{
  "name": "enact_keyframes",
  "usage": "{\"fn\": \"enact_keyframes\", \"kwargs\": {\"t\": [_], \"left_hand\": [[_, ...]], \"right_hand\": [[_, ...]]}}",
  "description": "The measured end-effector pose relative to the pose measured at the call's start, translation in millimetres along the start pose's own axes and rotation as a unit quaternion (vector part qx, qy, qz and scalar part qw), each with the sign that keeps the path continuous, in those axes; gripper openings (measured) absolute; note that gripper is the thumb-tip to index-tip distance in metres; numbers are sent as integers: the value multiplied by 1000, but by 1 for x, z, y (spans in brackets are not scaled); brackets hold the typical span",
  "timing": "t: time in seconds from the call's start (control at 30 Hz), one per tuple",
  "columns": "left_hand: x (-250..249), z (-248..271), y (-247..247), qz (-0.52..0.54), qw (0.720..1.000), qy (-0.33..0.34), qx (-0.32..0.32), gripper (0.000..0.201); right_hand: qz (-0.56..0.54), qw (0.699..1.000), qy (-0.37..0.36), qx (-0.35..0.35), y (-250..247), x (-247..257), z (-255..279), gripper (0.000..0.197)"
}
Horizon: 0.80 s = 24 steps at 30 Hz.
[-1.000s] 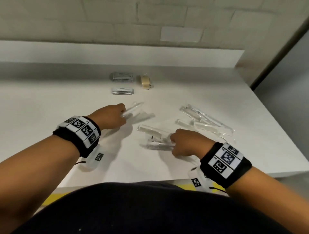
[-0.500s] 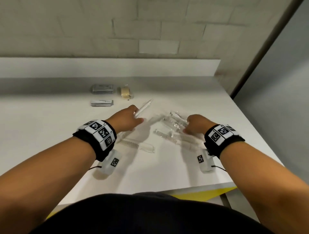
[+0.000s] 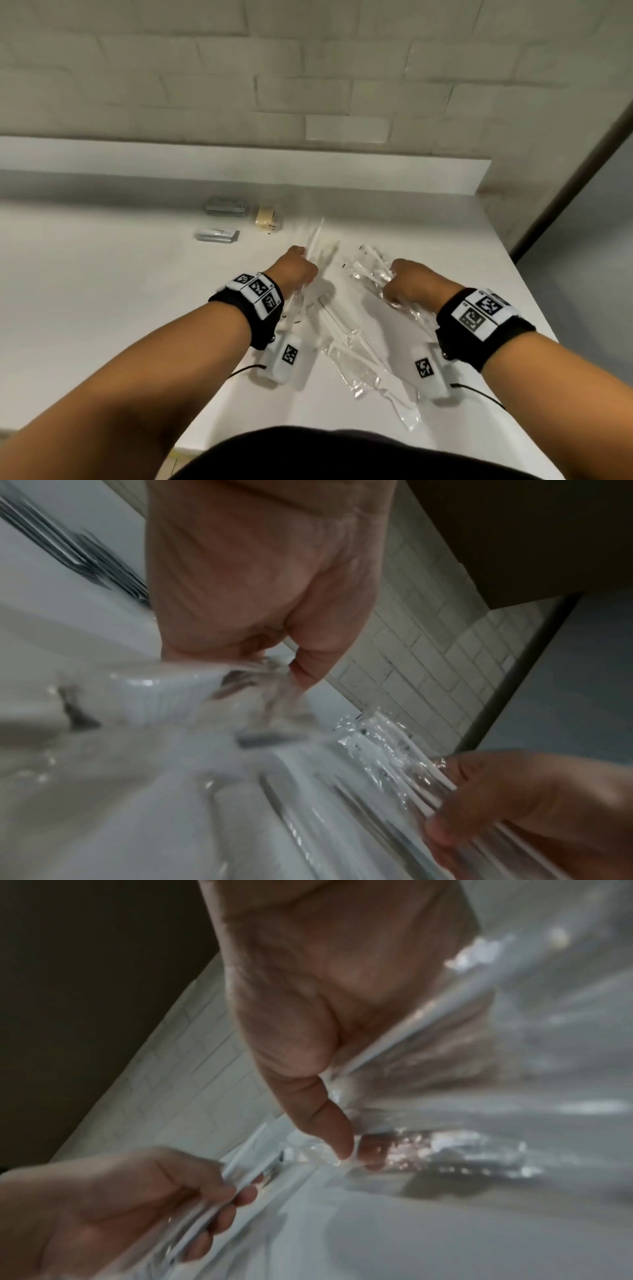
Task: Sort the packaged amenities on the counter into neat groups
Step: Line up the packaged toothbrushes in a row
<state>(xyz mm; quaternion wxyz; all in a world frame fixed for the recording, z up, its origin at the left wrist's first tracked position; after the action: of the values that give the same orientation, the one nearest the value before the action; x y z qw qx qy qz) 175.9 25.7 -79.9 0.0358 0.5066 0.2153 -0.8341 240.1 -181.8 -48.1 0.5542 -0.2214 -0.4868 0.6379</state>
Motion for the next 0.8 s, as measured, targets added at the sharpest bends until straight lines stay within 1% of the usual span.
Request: {"fn": "enact_keyframes", "kwargs": {"t": [0.1,0.17,0.23,0.3,0.33,0.4,0.43,0.47,0.53,0.57,0.6,0.63,0.7,0.73,0.8], "left_hand": [[-22,-26,0,5,1000,1,-16,53],[-39,-45,5,12,1000,6,-17,60],[-45,-63,13,31,1000,2,-1,68],[-45,-82,19,30,999,-11,9,70],[-43,-91,21,8,1000,-18,17,66],[-40,-105,18,-59,998,-17,16,54],[-39,-112,13,-92,996,-11,6,50],[-38,-117,6,-115,993,-9,-5,49],[-35,-125,-9,-131,991,5,-28,53],[-37,-124,-16,-132,990,21,-38,55],[-40,-124,-21,-140,988,45,-42,55],[-45,-121,-22,-164,983,72,-39,54],[-54,-111,-16,-208,971,117,-9,52],[-56,-106,-8,-206,970,127,15,53],[-53,-99,8,-176,976,115,62,63]], "right_hand": [[-38,998,19,-37,-33,-5,-29,24],[-45,998,26,-47,-50,-4,-45,21],[-53,997,32,-48,-58,-5,-60,21],[-47,997,46,-44,-60,-8,-76,18],[-44,997,53,-42,-58,-11,-85,24],[-35,995,69,-61,-55,-21,-98,60],[-22,993,81,-88,-58,-26,-103,70],[-2,989,86,-123,-65,-27,-103,72],[35,979,62,-189,-77,-20,-102,61],[41,976,32,-211,-80,-10,-102,52],[27,977,-3,-213,-78,1,-102,42],[-9,980,-40,-195,-72,13,-101,33],[-82,984,-88,-129,-50,37,-101,17],[-92,985,-100,-108,-40,48,-101,15],[-78,986,-115,-91,-25,68,-100,18]]}}
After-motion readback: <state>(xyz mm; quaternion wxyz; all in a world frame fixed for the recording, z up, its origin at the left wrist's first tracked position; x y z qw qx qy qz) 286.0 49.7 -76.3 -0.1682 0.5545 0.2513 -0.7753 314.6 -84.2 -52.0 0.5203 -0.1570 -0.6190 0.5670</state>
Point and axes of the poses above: each hand's wrist, its own z-axis away from the middle knuckle, its own y-axis out of the palm, x = y × z, the point moved 10 cm from there along -z, towards the middle knuckle, and after that the axes turned 5 degrees about z, right-handed, at the moved point
